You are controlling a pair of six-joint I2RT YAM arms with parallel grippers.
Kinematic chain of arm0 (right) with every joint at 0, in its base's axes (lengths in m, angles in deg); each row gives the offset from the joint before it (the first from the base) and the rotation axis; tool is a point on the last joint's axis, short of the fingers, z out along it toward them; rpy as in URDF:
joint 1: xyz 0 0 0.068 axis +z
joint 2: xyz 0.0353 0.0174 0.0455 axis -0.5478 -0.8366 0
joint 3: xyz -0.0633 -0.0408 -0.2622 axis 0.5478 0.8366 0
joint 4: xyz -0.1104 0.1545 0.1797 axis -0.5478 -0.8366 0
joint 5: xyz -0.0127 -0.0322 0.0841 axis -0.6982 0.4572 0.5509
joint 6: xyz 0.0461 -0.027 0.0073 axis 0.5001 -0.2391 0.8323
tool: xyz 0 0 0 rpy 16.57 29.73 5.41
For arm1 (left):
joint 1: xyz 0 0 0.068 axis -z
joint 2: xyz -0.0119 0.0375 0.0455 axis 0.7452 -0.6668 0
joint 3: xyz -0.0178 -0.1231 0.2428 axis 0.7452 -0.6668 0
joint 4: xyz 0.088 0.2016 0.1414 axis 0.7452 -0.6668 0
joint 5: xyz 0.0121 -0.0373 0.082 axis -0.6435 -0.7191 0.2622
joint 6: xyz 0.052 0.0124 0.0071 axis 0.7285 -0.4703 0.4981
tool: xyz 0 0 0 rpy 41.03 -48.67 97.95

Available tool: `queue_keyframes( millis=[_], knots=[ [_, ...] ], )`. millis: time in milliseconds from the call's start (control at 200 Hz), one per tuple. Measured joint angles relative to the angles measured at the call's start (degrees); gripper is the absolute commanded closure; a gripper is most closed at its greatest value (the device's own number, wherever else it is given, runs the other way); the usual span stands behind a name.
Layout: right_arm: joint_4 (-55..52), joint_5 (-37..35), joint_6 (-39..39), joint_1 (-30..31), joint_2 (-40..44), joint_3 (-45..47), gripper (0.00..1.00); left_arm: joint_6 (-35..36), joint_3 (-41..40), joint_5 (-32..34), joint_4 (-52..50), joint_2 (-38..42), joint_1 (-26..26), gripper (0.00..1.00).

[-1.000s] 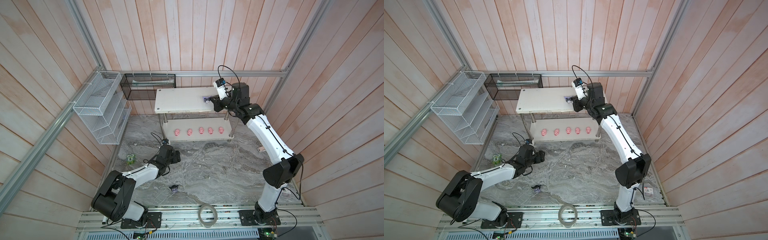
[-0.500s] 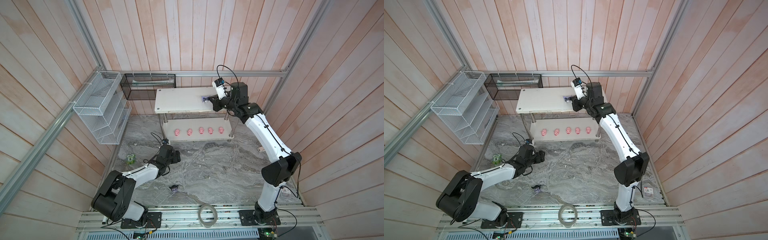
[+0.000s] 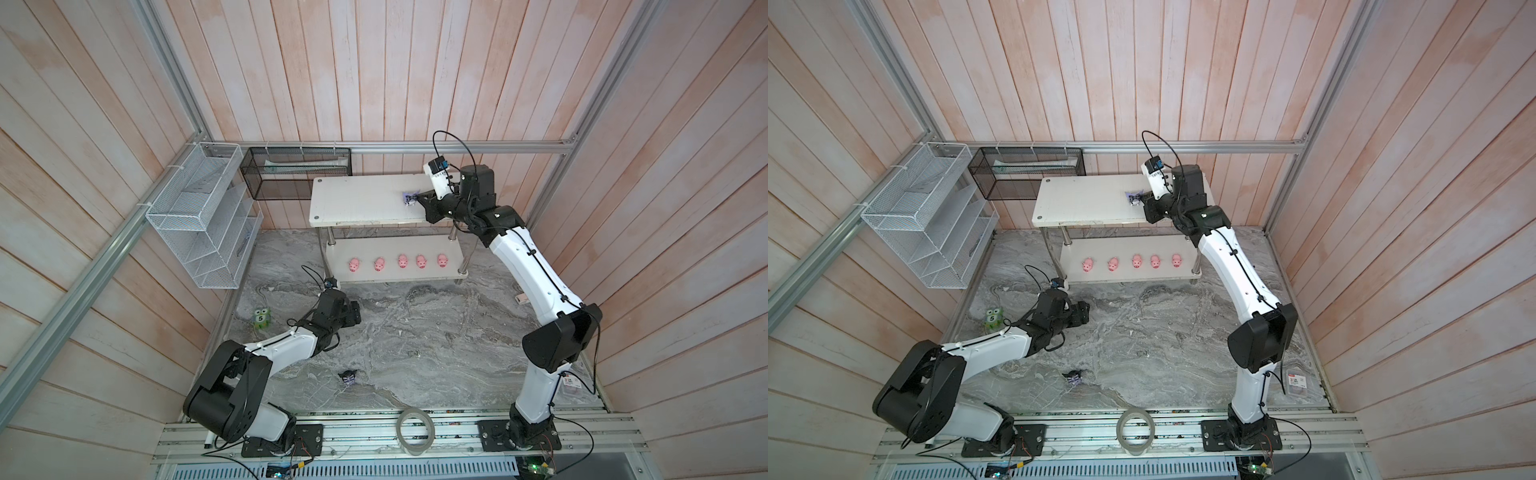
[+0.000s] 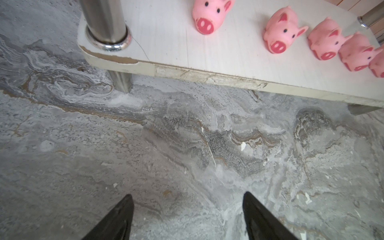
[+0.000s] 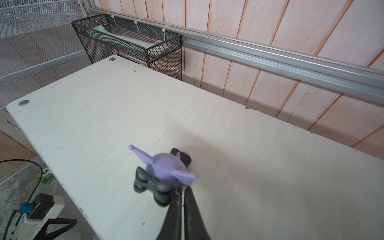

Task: Organize plastic toys on shelves
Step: Rotate the plastic toy at the shelf, then pick up the plastic toy from the bottom-center of the table.

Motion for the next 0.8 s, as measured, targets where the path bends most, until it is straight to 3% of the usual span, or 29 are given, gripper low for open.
queue_keyframes(
  millis=[195,410,565,800],
  knots=[
    [0.3,-0.5,0.0,0.0,2.4,1.0,0.90,0.0,0.0,0.0,0.0,0.0,-0.2,0.17],
    [3.0,-0.7,0.3,-0.1,10.7,7.8,0.90,0.0,0.0,0.0,-1.1,2.2,-0.2,0.17],
    [8.9,-0.2,1.6,0.2,21.1,20.8,0.90,0.0,0.0,0.3,-2.1,8.0,-0.2,0.17],
    [20.2,1.3,2.8,4.6,39.6,49.1,0.89,-0.3,-2.8,4.5,-4.6,19.5,2.4,0.17]
  ],
)
